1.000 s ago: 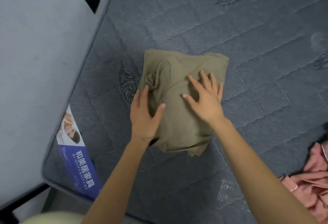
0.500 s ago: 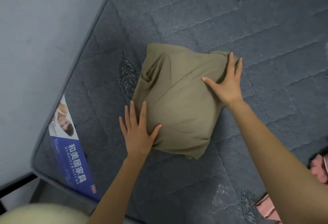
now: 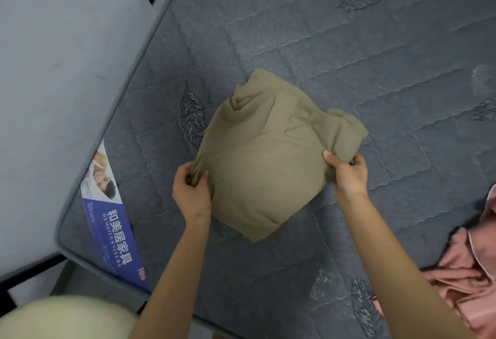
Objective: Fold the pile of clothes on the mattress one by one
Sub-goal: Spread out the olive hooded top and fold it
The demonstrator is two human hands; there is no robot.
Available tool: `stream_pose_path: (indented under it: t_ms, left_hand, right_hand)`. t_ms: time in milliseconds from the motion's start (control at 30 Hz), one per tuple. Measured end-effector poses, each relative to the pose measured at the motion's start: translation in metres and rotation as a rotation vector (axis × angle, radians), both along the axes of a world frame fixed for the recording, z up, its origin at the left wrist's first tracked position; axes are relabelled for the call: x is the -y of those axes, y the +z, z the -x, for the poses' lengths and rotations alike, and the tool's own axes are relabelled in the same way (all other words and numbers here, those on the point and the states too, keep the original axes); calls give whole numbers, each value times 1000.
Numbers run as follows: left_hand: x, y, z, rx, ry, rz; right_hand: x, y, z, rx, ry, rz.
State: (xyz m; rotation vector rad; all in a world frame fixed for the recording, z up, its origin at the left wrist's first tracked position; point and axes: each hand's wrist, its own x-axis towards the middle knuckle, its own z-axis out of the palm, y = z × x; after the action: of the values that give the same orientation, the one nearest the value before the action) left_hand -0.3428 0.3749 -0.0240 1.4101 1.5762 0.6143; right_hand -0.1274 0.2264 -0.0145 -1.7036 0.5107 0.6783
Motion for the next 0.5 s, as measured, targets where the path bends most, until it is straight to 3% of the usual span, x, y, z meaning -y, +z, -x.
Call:
stream_pose_path:
  t_ms: [133,267,367,500]
  left_hand:
    - [-28,11,-2,41,-62,-148]
    - [-36,9,0,19,-177,-174]
    - [-35,-2,17,-98,-247,-69]
    - [-22,-21,51,-501,-205,148]
  right_hand:
    - [36,8,61,-215,-35,-50]
    - [53,2,103,-272,-15,-47]
    - [58,-2,95,-28,139,220]
    - [52,-11,50,262,474,434]
